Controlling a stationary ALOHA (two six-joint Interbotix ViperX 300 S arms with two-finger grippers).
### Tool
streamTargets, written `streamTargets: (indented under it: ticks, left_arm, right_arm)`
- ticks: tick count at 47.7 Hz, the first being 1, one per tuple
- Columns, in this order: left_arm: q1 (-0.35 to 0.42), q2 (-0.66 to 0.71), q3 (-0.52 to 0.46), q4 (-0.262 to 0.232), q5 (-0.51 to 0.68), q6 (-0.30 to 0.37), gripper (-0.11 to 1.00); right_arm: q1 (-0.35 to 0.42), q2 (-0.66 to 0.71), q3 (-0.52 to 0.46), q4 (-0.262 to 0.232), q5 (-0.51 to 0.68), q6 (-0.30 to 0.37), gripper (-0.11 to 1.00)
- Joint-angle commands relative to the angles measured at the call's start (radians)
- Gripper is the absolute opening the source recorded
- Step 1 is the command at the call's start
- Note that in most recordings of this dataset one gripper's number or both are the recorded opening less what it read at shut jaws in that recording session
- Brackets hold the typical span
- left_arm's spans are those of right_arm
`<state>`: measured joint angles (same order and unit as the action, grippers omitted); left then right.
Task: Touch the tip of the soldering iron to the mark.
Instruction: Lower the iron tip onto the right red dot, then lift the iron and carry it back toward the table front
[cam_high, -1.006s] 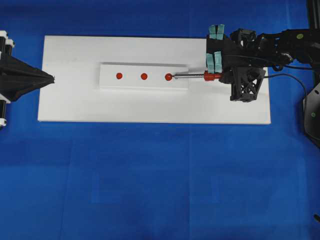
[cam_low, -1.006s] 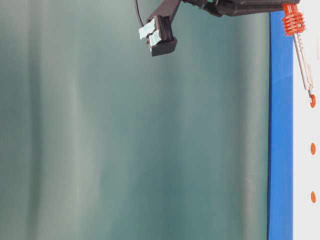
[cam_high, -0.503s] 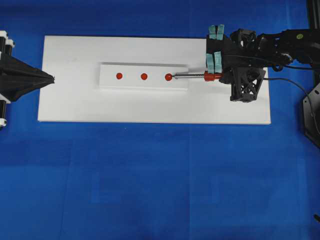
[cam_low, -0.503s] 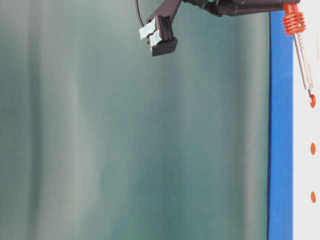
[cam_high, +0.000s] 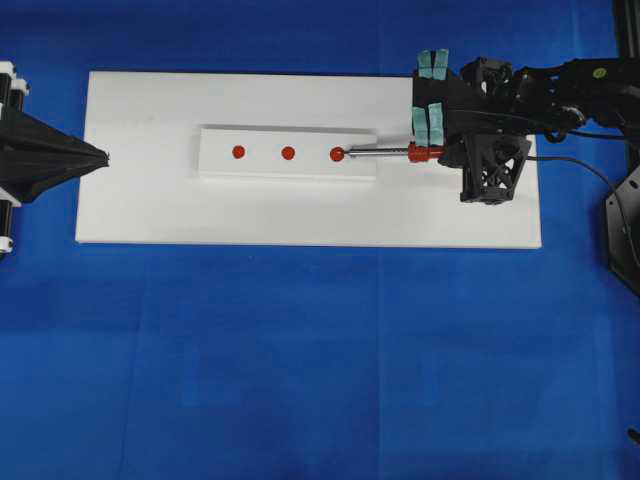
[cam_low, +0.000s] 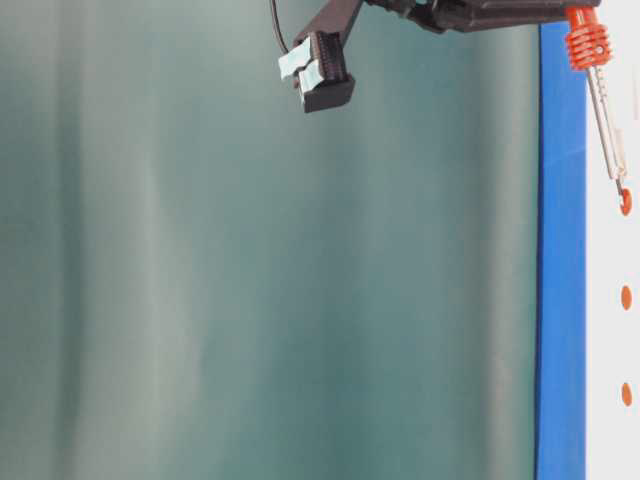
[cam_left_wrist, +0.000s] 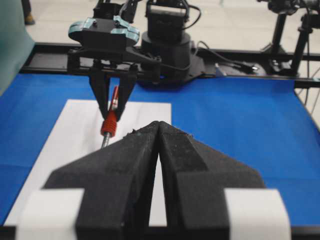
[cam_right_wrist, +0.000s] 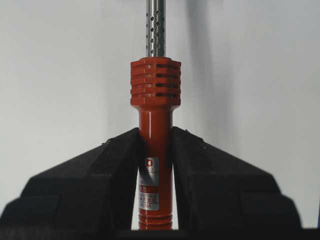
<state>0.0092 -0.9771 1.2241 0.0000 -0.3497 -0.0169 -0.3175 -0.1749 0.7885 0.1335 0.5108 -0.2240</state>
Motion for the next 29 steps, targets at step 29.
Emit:
streamTargets:
  ticks: [29]
  left_arm:
    - [0.002,0.003,-0.017,0.002,-0.009,0.000,0.02]
  right_arm:
    - [0.000,-0.160,-0.106,-0.009,0.147,0.021,0.06]
